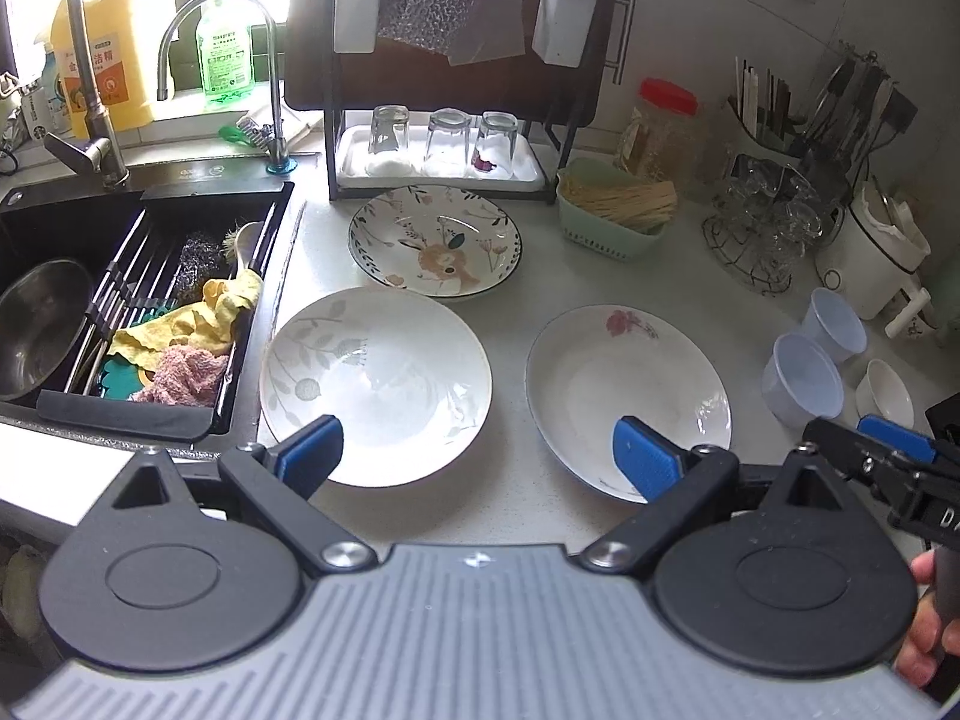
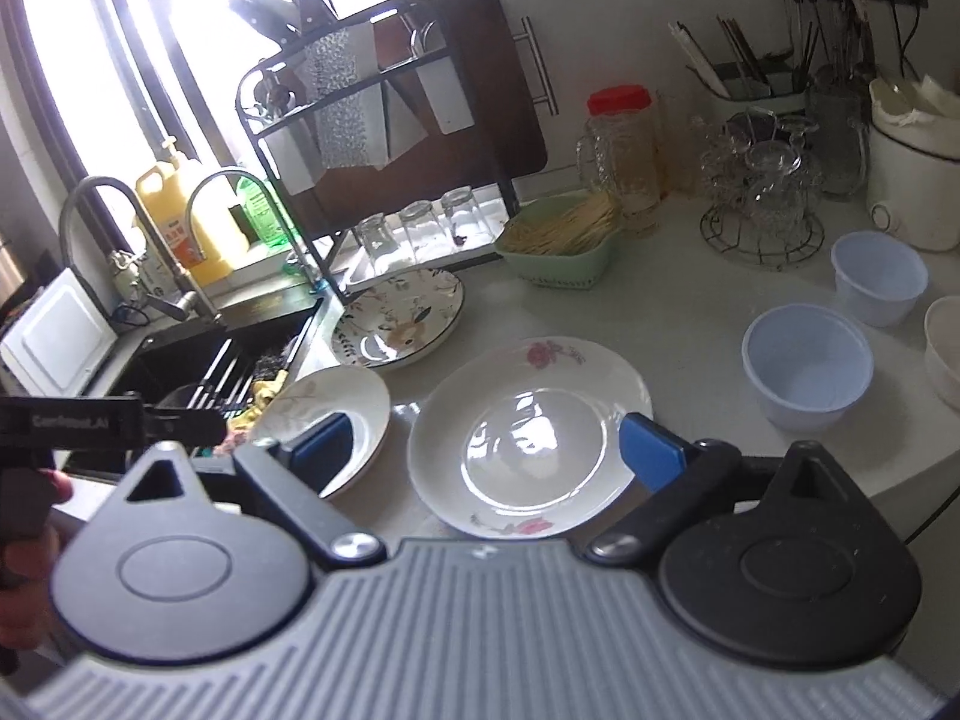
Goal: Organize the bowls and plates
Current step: 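Move both tools toward the rim of the white leaf-pattern bowl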
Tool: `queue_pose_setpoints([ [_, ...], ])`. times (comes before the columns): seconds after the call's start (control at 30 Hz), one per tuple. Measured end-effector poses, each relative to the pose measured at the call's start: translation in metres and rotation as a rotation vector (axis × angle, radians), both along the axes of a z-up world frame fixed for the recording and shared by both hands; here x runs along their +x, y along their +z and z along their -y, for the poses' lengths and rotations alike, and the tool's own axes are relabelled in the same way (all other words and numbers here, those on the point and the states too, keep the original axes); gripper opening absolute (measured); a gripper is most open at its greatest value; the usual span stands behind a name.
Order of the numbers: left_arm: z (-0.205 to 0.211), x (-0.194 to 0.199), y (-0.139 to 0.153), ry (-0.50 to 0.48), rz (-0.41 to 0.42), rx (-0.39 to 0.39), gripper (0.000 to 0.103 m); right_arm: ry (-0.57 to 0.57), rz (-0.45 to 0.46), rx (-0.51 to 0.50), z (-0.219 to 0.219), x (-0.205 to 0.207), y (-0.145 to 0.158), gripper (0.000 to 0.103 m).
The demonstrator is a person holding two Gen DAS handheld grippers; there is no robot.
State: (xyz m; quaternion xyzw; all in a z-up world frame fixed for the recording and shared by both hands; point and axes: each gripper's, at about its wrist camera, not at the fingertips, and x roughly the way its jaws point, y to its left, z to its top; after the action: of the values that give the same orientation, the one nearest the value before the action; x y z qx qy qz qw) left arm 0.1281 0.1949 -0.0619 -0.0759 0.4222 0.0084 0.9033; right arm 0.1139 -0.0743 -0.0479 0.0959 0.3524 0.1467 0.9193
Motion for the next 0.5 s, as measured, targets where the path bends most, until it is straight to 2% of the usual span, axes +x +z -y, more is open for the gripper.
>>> queue_pose_setpoints([
  [0.1,-0.014,0.005,-0.009,-0.02,-0.017,0.03,0.098,-0.002,-0.015,0.025,-0.005,0.008,-0.002,0.097],
  [0.23,-0.037,0.015,-0.017,-0.043,-0.037,0.026,0.098,0.028,-0.044,0.01,-0.028,0.014,-0.007,0.093],
  [0.33,-0.053,0.027,-0.017,-0.054,-0.05,0.033,0.098,0.043,-0.075,0.011,-0.05,0.02,-0.012,0.086],
  [0.5,-0.08,0.05,-0.009,-0.09,-0.051,0.028,0.098,0.031,-0.083,0.052,-0.077,0.036,-0.012,0.086],
])
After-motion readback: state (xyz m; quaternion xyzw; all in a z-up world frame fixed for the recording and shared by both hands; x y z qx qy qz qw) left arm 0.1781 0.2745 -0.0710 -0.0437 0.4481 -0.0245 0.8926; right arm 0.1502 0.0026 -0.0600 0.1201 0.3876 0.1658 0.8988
